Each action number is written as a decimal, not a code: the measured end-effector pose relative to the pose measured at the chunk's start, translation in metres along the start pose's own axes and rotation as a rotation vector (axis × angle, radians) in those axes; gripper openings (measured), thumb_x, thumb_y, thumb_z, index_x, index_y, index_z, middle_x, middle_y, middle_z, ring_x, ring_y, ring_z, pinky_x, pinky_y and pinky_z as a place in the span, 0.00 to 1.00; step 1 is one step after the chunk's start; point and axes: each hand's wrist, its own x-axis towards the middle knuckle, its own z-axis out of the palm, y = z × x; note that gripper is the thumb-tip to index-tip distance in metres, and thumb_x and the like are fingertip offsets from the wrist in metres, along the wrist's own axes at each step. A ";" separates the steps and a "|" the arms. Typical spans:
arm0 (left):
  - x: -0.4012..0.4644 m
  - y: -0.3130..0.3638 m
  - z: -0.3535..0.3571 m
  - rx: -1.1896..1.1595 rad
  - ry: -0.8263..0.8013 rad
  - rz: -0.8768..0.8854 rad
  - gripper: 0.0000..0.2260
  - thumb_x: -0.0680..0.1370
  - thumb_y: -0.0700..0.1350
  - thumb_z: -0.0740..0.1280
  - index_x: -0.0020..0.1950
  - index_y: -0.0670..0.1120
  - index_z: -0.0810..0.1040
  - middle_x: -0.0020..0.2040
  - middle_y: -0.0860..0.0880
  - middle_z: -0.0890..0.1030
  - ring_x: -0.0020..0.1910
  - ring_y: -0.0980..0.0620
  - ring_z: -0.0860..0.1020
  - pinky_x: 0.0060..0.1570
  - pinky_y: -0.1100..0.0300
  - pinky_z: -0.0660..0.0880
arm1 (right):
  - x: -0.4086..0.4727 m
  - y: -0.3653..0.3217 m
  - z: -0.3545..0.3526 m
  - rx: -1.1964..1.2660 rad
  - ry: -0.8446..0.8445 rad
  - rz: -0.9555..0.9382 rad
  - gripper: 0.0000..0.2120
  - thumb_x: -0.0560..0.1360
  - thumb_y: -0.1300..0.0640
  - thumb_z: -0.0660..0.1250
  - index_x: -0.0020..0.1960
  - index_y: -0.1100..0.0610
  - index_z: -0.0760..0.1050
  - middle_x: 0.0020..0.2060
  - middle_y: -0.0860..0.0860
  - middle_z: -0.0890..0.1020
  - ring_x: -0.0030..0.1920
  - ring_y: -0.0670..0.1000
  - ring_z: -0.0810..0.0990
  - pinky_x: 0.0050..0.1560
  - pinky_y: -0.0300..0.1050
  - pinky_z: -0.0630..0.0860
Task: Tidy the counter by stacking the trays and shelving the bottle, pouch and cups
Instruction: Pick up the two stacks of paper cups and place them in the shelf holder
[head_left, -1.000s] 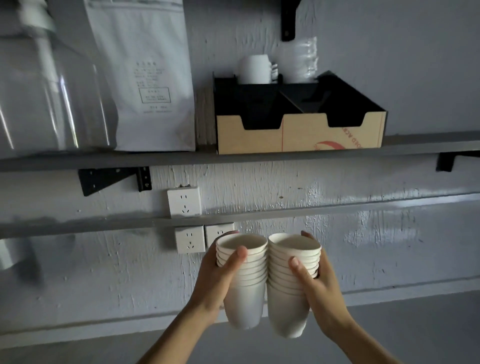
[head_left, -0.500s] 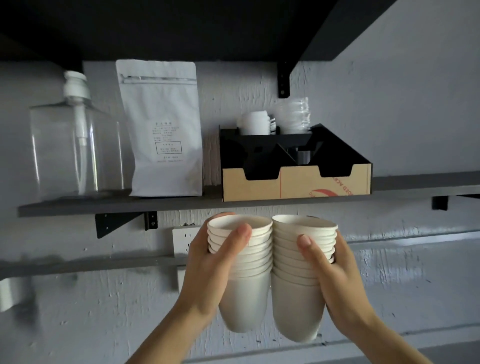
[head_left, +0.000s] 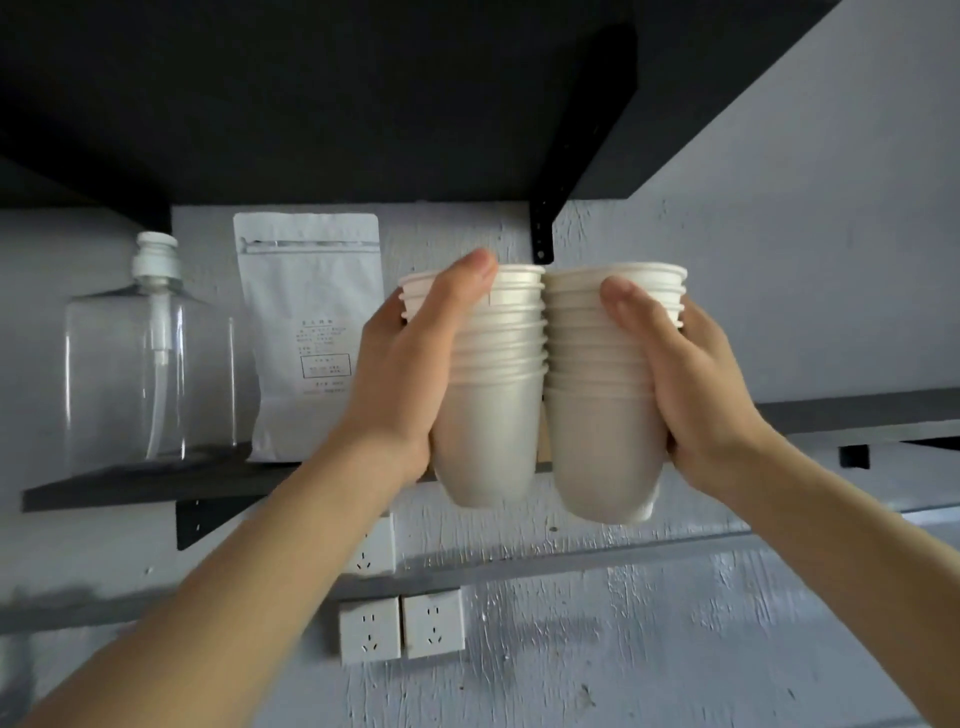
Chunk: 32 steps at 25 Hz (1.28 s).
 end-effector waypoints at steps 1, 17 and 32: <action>0.010 0.004 0.001 0.013 -0.012 -0.006 0.26 0.63 0.66 0.74 0.51 0.49 0.85 0.50 0.47 0.88 0.52 0.47 0.86 0.54 0.44 0.81 | 0.010 -0.005 0.000 -0.013 0.003 0.002 0.24 0.67 0.41 0.74 0.55 0.57 0.80 0.46 0.55 0.87 0.47 0.55 0.87 0.42 0.54 0.85; 0.099 -0.035 0.011 0.294 0.182 0.107 0.36 0.49 0.76 0.74 0.46 0.55 0.72 0.44 0.56 0.80 0.42 0.58 0.78 0.36 0.62 0.71 | 0.093 0.012 -0.018 -0.304 0.217 -0.065 0.31 0.67 0.38 0.76 0.61 0.46 0.65 0.46 0.46 0.79 0.43 0.47 0.82 0.45 0.50 0.82; 0.111 -0.065 -0.003 0.586 0.096 0.056 0.35 0.60 0.71 0.75 0.54 0.47 0.76 0.52 0.51 0.80 0.50 0.52 0.77 0.36 0.63 0.67 | 0.103 0.056 -0.019 -0.648 0.134 0.040 0.34 0.74 0.48 0.72 0.74 0.56 0.61 0.68 0.56 0.71 0.63 0.56 0.74 0.53 0.44 0.69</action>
